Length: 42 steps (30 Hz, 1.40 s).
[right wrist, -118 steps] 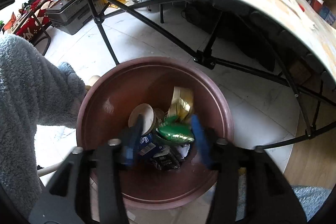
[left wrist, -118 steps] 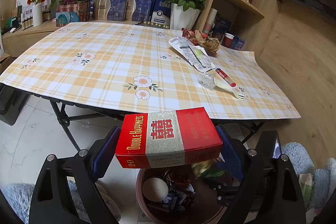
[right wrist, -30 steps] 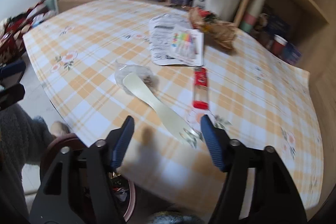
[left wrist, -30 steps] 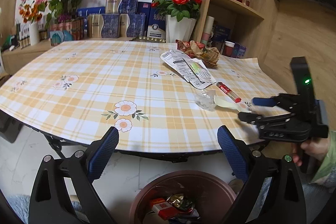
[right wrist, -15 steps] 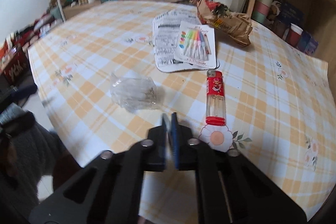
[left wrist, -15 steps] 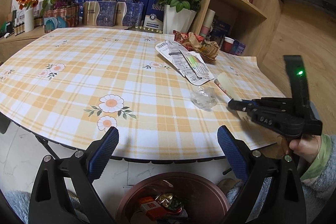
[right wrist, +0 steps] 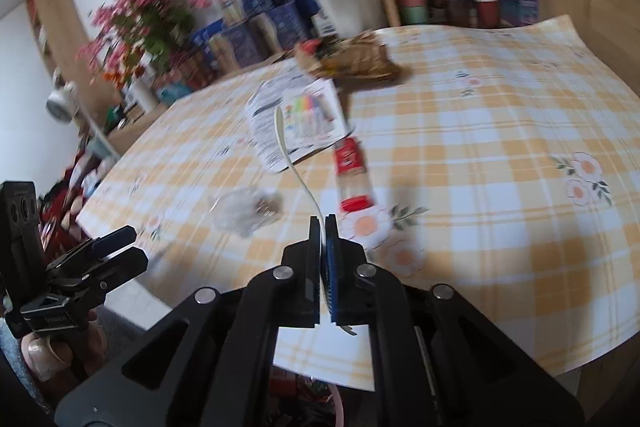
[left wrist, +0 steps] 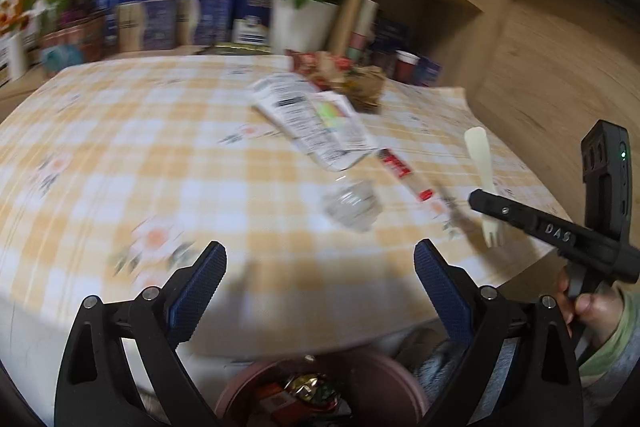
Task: Collect trash
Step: 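Grasp the clear plastic bag with the left gripper while the right holds the fork, then carry the bag over the bin and open the left gripper while the right carries the fork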
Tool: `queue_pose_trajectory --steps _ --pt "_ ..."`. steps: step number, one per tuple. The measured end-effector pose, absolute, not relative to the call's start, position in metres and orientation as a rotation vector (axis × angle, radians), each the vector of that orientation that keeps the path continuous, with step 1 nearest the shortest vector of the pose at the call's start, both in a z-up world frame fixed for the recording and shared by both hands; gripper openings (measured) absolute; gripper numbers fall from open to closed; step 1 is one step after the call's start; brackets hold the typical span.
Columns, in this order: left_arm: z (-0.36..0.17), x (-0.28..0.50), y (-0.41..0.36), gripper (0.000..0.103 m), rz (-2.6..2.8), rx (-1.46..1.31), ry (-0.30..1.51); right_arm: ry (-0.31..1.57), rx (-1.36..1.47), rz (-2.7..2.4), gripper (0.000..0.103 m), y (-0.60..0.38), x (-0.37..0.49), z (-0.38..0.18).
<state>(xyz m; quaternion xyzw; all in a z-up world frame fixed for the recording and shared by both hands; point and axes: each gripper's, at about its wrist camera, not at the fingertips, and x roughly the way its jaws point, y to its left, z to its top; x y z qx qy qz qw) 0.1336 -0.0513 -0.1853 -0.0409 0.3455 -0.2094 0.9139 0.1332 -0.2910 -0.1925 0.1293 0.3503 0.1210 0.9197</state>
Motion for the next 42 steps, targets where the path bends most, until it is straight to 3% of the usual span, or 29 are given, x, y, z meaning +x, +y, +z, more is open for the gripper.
queue_pose_trajectory --steps 12,18,19,20,22,24,35,42 --pt "-0.201 0.204 -0.114 0.092 -0.414 0.129 0.812 0.718 0.381 0.146 0.007 -0.324 0.137 -0.205" --pt "-0.210 0.217 -0.120 0.082 -0.406 0.136 0.868 0.719 0.363 0.160 0.007 -0.320 0.136 -0.205" --pt "-0.212 0.217 -0.120 0.070 -0.413 0.142 0.873 0.720 0.359 0.163 0.007 -0.319 0.136 -0.205" --pt "-0.212 0.216 -0.121 0.049 -0.417 0.149 0.876 0.720 0.357 0.164 0.007 -0.318 0.136 -0.205" --pt "-0.210 0.213 -0.120 0.033 -0.425 0.141 0.870 0.715 0.351 0.164 0.007 -0.316 0.136 -0.204" --pt "-0.208 0.208 -0.114 0.028 -0.445 0.116 0.871 0.707 0.342 0.162 0.007 -0.315 0.134 -0.203" --pt "-0.178 0.133 -0.074 0.024 -0.633 0.054 0.853 0.704 0.325 0.172 0.007 -0.305 0.112 -0.194" --pt "-0.203 0.064 -0.085 0.025 -0.730 0.177 0.888 0.717 0.274 0.186 0.007 -0.290 0.081 -0.189"
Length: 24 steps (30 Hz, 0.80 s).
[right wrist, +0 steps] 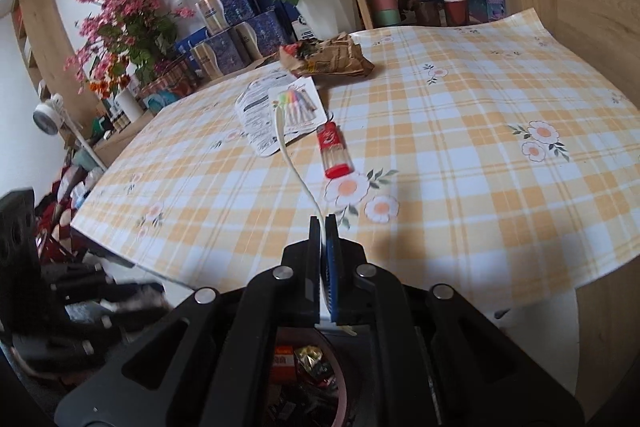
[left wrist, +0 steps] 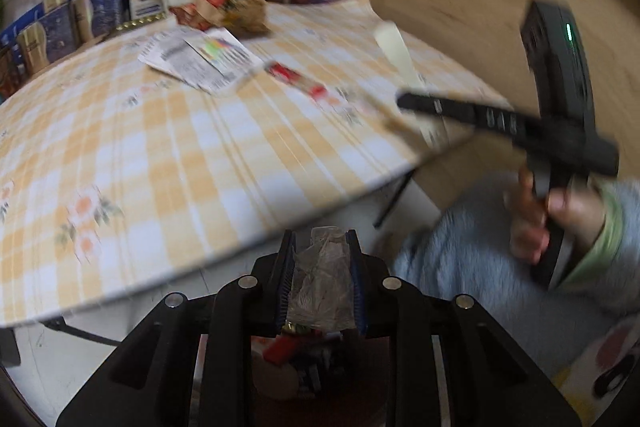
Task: Collect trash
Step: 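Carry the bag over the bin and open the left gripper while the right carries the fork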
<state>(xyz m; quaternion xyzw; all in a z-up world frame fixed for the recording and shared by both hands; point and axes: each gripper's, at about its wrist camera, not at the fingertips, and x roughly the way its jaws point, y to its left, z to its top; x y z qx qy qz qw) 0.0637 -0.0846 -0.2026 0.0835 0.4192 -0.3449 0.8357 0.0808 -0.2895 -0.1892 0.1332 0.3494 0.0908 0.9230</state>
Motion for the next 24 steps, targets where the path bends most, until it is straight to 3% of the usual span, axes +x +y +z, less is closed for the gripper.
queue_pose_trajectory --steps 10,20,22,24 --pt "-0.265 0.041 -0.076 0.025 -0.680 0.226 1.020 0.748 0.234 0.168 0.007 -0.284 0.051 -0.191" --pt "-0.295 0.058 -0.074 0.029 -0.625 0.219 1.135 0.781 0.151 0.190 0.007 -0.267 0.043 -0.195" --pt "-0.297 0.057 -0.076 0.033 -0.630 0.225 1.140 0.786 0.142 0.192 0.007 -0.266 0.042 -0.196" --pt "-0.295 0.056 -0.075 0.044 -0.640 0.223 1.131 0.787 0.137 0.193 0.007 -0.265 0.040 -0.195"
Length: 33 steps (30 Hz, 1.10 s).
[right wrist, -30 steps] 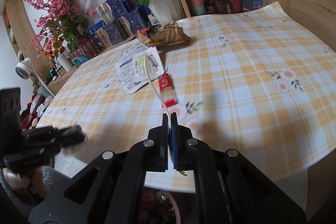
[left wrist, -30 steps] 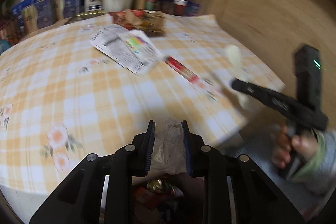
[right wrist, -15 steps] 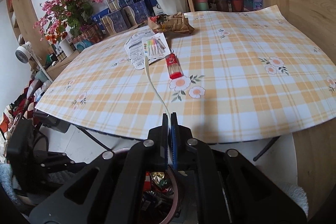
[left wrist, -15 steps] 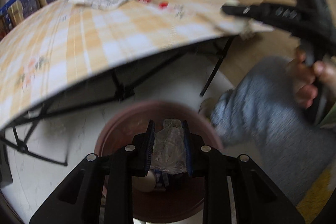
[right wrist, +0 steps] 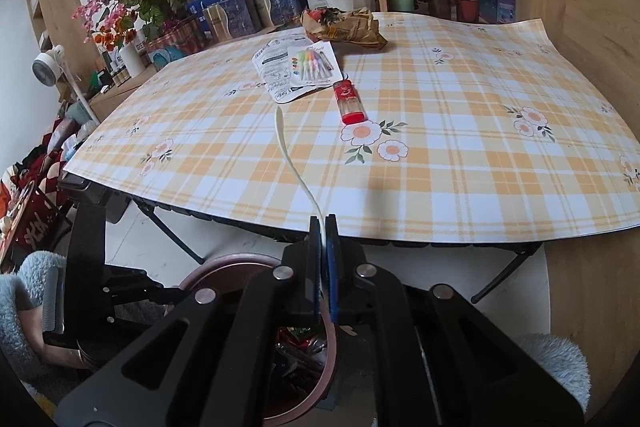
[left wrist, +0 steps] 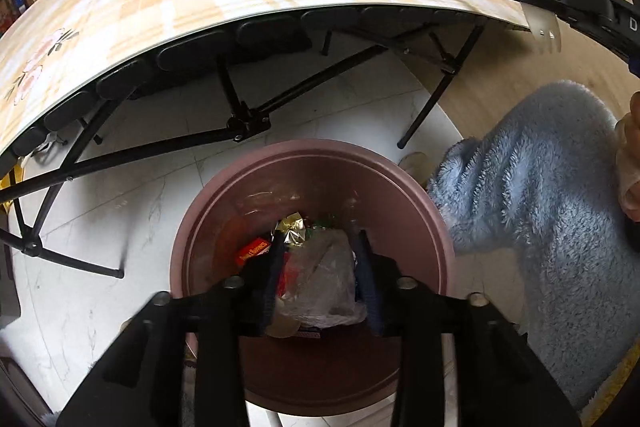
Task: Collect trash
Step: 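Carry the bag over the bin and open the left gripper while the right carries the fork, then lower the white fork into the bin and open the right gripper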
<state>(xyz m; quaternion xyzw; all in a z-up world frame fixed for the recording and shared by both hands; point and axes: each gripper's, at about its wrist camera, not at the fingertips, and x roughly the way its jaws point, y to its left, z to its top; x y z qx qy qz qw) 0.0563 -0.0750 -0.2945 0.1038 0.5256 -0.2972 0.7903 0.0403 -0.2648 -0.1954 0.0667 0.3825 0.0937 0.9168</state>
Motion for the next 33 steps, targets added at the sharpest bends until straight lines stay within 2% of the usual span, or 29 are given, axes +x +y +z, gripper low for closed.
queue_pose_trajectory --steps 2,8,11,16,25,33 --pt "-0.290 0.054 -0.073 0.062 -0.642 0.219 1.110 0.787 0.136 0.195 0.007 -0.264 0.039 -0.196" --pt "-0.270 0.055 -0.058 0.083 -0.578 0.140 1.027 0.796 0.120 0.210 0.007 -0.260 0.038 -0.197" --pt "-0.255 0.057 -0.044 0.090 -0.537 0.075 0.968 0.801 0.102 0.229 0.007 -0.254 0.036 -0.198" --pt "-0.221 0.059 -0.014 0.094 -0.470 -0.049 0.849 0.816 0.068 0.273 0.007 -0.240 0.034 -0.201" --pt "-0.172 0.061 0.051 0.094 -0.291 -0.172 0.684 0.878 -0.076 0.403 0.007 -0.188 0.028 -0.217" --pt "-0.160 0.039 0.077 0.096 -0.199 -0.194 0.590 0.980 -0.185 0.488 0.007 -0.153 0.030 -0.248"
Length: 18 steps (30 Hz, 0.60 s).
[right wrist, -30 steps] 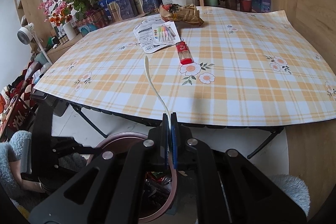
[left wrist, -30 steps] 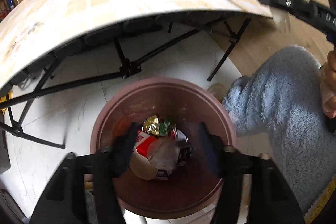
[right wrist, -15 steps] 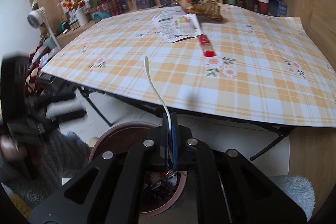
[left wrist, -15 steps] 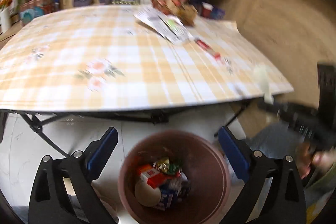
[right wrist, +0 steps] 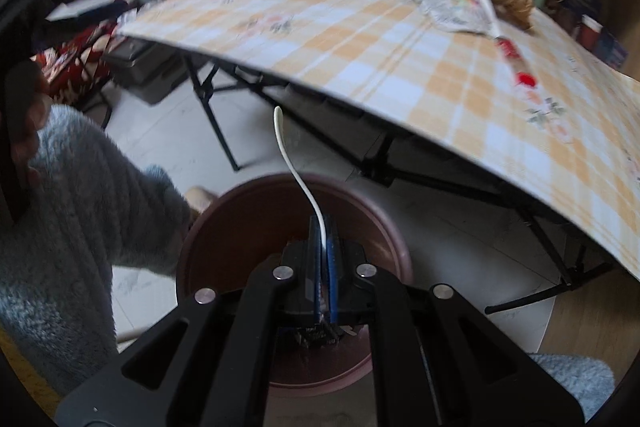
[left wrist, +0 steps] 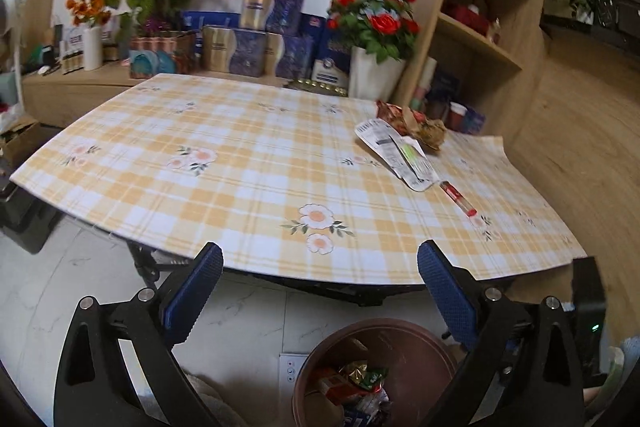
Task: Collect trash
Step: 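Lower the white fork into the bin and open the right gripper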
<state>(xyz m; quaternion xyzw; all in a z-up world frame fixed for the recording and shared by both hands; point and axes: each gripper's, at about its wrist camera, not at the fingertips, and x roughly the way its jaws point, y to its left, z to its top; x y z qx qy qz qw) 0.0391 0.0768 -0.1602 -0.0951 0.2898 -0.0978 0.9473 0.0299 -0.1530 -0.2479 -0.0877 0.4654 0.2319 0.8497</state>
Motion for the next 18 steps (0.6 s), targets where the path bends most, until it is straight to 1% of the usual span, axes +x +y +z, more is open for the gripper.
queue_pose_trajectory --steps 4,11,12,13,14,15,16,18 --pt "-0.166 0.037 0.084 0.096 -0.181 -0.262 0.603 1.050 -0.183 0.494 0.007 -0.148 0.036 -0.266" --pt "-0.169 0.038 0.078 0.096 -0.197 -0.247 0.609 1.139 -0.176 0.492 0.007 -0.146 0.038 -0.284" --pt "-0.169 0.038 0.077 0.096 -0.201 -0.242 0.610 1.146 -0.176 0.489 0.010 -0.146 0.038 -0.286" --pt "-0.170 0.038 0.075 0.096 -0.204 -0.237 0.612 1.150 -0.175 0.486 0.018 -0.148 0.038 -0.286" --pt "-0.170 0.038 0.074 0.096 -0.209 -0.231 0.615 1.149 -0.175 0.481 0.042 -0.148 0.038 -0.285" --pt "-0.170 0.039 0.072 0.096 -0.212 -0.227 0.616 1.142 -0.173 0.480 0.062 -0.149 0.037 -0.283" --pt "-0.171 0.039 0.071 0.096 -0.215 -0.223 0.616 1.123 -0.170 0.481 0.068 -0.150 0.036 -0.279" --pt "-0.171 0.039 0.070 0.096 -0.218 -0.218 0.619 1.101 -0.176 0.480 0.089 -0.149 0.035 -0.274"
